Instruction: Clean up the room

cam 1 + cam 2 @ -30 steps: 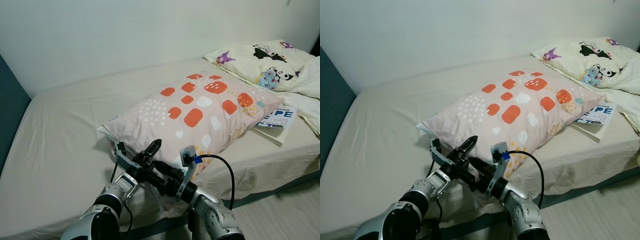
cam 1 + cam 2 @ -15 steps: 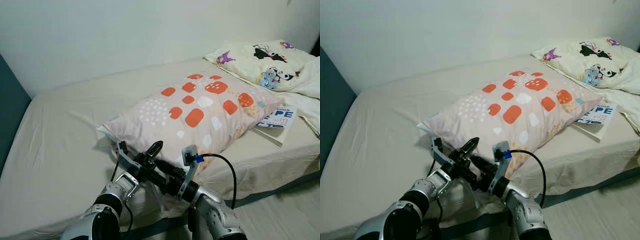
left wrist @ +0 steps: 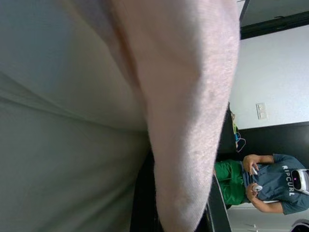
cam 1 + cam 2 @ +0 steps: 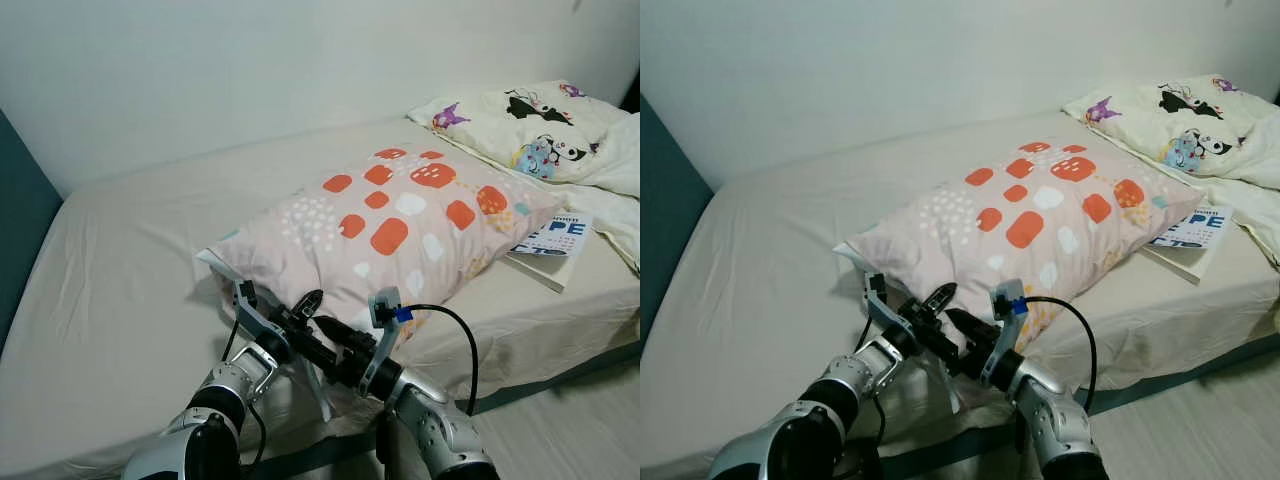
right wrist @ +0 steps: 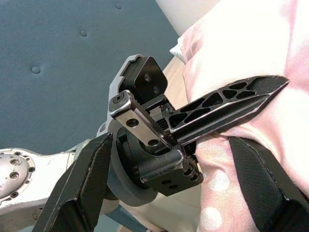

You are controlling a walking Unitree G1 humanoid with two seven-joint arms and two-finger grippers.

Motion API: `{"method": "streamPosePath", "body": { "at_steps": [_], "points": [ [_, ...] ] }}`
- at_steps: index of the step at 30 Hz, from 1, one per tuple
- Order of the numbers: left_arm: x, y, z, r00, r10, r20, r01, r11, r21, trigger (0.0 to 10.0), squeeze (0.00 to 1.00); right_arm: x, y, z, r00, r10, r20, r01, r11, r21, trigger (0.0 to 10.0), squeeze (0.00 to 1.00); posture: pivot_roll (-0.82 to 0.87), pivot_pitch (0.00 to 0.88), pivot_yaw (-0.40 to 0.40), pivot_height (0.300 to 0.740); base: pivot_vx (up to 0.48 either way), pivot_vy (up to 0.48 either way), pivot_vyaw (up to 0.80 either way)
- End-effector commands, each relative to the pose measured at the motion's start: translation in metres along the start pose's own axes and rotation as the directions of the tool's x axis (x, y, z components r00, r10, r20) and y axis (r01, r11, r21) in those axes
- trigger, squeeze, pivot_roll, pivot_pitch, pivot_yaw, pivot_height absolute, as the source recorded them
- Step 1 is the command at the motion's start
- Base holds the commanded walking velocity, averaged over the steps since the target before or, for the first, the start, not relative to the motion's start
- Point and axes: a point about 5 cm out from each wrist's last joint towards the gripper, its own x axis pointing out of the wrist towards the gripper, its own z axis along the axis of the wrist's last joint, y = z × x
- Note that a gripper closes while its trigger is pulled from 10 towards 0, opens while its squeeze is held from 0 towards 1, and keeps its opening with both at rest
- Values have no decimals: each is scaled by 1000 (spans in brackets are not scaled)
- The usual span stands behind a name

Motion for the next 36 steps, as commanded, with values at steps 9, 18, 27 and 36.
{"method": "streamPosePath", "body": {
  "at_steps": [9,18,27,36],
  "points": [
    [33,-35,-36,994,-103,-35,100,991,-85,0,0,1,-4,-6,999,-38,-21,38,999,2,10000,0,-214,52,55,550,0,0,0],
    [39,-38,-1,996,19,88,-20,1000,8,0,0,2,-3,-9,999,-48,-25,48,999,6,10000,0,-206,60,52,550,0,0,0],
    [75,-109,46,984,-103,145,75,980,185,5333,0,3,-2,-9,999,-49,-21,49,999,-10,10000,0,-223,75,63,550,0,0,0],
    [71,-106,69,983,6,182,-71,933,353,10000,0,1,-1,-9,998,-64,-5,64,998,-9,10000,0,-243,84,73,550,0,0,0]
  ]
}}
